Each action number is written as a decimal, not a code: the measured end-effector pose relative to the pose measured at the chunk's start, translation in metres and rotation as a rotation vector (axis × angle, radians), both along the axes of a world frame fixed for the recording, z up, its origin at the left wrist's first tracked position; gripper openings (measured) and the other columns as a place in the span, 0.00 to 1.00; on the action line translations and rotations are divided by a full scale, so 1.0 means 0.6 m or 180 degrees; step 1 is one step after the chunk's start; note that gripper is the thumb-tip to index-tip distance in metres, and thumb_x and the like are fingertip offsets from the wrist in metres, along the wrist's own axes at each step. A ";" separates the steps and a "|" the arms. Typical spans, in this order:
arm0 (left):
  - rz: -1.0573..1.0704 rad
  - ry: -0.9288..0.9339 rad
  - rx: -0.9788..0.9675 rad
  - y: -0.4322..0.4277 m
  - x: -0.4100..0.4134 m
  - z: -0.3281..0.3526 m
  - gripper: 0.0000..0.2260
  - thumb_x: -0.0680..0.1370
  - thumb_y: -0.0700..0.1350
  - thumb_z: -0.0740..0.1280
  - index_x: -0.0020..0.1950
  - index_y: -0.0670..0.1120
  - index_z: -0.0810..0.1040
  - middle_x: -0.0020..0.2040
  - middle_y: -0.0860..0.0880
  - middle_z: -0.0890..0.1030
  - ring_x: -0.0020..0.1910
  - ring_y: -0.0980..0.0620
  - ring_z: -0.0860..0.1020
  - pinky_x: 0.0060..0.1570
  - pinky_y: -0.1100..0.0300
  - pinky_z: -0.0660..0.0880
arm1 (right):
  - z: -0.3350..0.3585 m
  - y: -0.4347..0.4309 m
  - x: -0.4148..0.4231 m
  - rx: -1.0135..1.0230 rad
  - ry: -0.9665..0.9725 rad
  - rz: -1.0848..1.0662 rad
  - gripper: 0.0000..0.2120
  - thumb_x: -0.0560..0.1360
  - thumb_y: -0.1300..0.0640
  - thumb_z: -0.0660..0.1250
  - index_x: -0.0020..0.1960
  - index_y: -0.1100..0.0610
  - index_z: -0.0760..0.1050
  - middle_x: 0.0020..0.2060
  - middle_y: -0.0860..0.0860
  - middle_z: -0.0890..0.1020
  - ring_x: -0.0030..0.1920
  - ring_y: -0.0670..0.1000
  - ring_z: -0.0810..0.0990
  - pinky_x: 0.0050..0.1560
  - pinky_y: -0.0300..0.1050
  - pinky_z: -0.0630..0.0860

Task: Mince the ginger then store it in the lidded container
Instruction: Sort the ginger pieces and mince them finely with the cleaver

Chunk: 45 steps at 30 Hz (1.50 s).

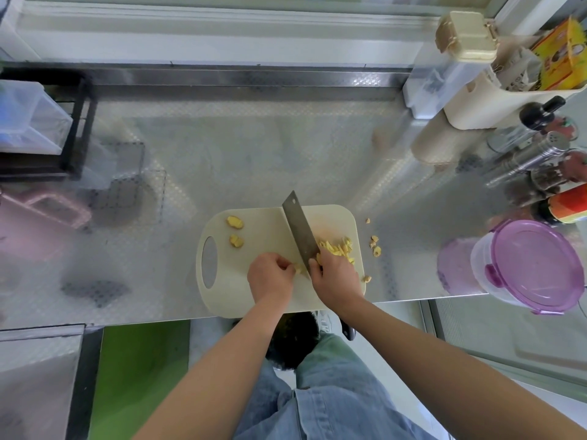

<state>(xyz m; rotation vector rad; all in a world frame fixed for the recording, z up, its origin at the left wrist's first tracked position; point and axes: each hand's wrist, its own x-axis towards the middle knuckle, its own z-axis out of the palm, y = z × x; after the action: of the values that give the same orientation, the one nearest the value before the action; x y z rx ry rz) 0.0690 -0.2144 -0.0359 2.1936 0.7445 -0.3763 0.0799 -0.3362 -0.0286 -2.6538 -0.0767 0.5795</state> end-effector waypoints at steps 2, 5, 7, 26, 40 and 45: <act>0.0002 -0.0013 -0.0012 0.001 -0.001 -0.001 0.03 0.73 0.42 0.71 0.43 0.45 0.85 0.42 0.49 0.84 0.42 0.50 0.80 0.39 0.63 0.67 | 0.002 -0.008 0.002 0.0035 0.0019 0.0031 0.10 0.81 0.52 0.56 0.45 0.58 0.68 0.30 0.52 0.70 0.34 0.56 0.70 0.29 0.45 0.59; 0.0034 -0.0033 -0.0042 0.001 -0.001 -0.003 0.03 0.73 0.43 0.72 0.42 0.45 0.85 0.41 0.48 0.85 0.42 0.50 0.80 0.39 0.63 0.68 | 0.008 -0.018 -0.004 0.0120 0.0033 0.0152 0.09 0.80 0.51 0.57 0.45 0.55 0.67 0.28 0.51 0.69 0.32 0.55 0.69 0.27 0.44 0.58; 0.0026 -0.0025 -0.0034 0.001 -0.001 -0.002 0.03 0.73 0.44 0.72 0.42 0.45 0.85 0.41 0.48 0.84 0.42 0.49 0.80 0.39 0.63 0.68 | 0.012 -0.020 -0.009 0.0161 0.0016 0.0215 0.08 0.80 0.51 0.57 0.44 0.53 0.65 0.29 0.52 0.71 0.31 0.55 0.70 0.28 0.45 0.60; -0.0018 -0.0025 -0.0011 0.001 -0.002 0.000 0.05 0.75 0.44 0.70 0.46 0.45 0.86 0.44 0.48 0.85 0.44 0.49 0.81 0.38 0.63 0.66 | 0.006 0.018 -0.003 -0.0054 0.0049 0.0126 0.09 0.81 0.52 0.55 0.46 0.57 0.67 0.34 0.52 0.72 0.36 0.56 0.71 0.36 0.46 0.66; -0.0024 -0.0045 -0.0080 0.006 -0.003 -0.008 0.04 0.74 0.44 0.72 0.44 0.45 0.85 0.43 0.48 0.85 0.44 0.49 0.80 0.40 0.62 0.68 | 0.015 -0.005 -0.021 0.0020 0.0001 0.0054 0.11 0.80 0.51 0.56 0.46 0.58 0.69 0.31 0.51 0.71 0.34 0.55 0.71 0.27 0.42 0.58; -0.0028 -0.0009 -0.0095 0.006 -0.001 -0.006 0.04 0.74 0.44 0.71 0.45 0.45 0.85 0.44 0.48 0.85 0.44 0.49 0.80 0.40 0.63 0.68 | 0.010 -0.002 -0.021 0.0004 0.0080 0.0123 0.11 0.80 0.51 0.56 0.49 0.58 0.71 0.33 0.53 0.72 0.34 0.56 0.72 0.32 0.44 0.65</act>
<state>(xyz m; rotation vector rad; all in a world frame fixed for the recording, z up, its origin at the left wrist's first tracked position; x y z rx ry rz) 0.0682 -0.2107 -0.0393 2.1697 0.7234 -0.3863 0.0673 -0.3373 -0.0227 -2.6483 -0.1211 0.6251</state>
